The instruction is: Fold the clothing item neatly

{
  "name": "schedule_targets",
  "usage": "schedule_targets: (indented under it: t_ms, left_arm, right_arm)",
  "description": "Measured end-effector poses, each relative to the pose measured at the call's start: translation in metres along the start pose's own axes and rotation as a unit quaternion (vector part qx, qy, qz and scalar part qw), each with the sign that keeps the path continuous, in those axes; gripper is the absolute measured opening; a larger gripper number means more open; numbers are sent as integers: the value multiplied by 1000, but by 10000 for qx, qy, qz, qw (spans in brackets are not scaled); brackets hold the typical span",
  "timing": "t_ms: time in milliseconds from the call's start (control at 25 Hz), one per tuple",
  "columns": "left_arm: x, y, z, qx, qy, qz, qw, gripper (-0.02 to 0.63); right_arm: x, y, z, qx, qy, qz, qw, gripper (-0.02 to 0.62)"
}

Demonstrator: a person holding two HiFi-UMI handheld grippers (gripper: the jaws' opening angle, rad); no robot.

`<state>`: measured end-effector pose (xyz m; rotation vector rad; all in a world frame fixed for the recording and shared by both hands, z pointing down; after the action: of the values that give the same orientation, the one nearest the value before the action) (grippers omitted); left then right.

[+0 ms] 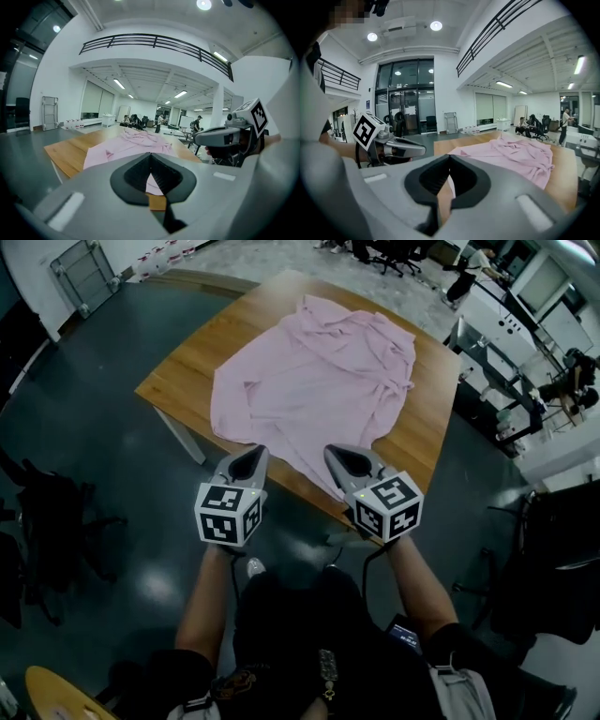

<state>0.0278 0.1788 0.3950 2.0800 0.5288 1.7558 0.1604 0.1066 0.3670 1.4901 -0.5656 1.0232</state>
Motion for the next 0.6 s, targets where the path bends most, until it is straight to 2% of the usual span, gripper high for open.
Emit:
schedule_targets:
  t_ms: [120,280,440,600]
  left_arm:
    - [1,5,-23,238,115,-81,9996,8]
    - [-4,12,-49,370,151,-123,9991,8]
    - [-1,28,-74,372,177,-277,9988,8]
    - [6,53,-113,188,215,-557,9980,8]
  right_arm:
    - [-7,18,-12,218,26,-64,9997,2]
    - [-9,43,-21,282,100,-240,9993,2]
    - [-11,75,-17,206,180,-374,9989,2]
    - [-13,118,-8,-32,230,-421,9988,2]
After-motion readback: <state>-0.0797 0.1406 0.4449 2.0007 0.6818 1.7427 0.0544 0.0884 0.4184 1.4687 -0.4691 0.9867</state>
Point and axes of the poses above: the fingertips, and each gripper's own axes: y forward along the fingers, z to its right, x out of its underside, the point moved 3 cm from there along -y, backward along the fingers, and after that the axes turned 12 degrees about -z, right-handed, at the moved point
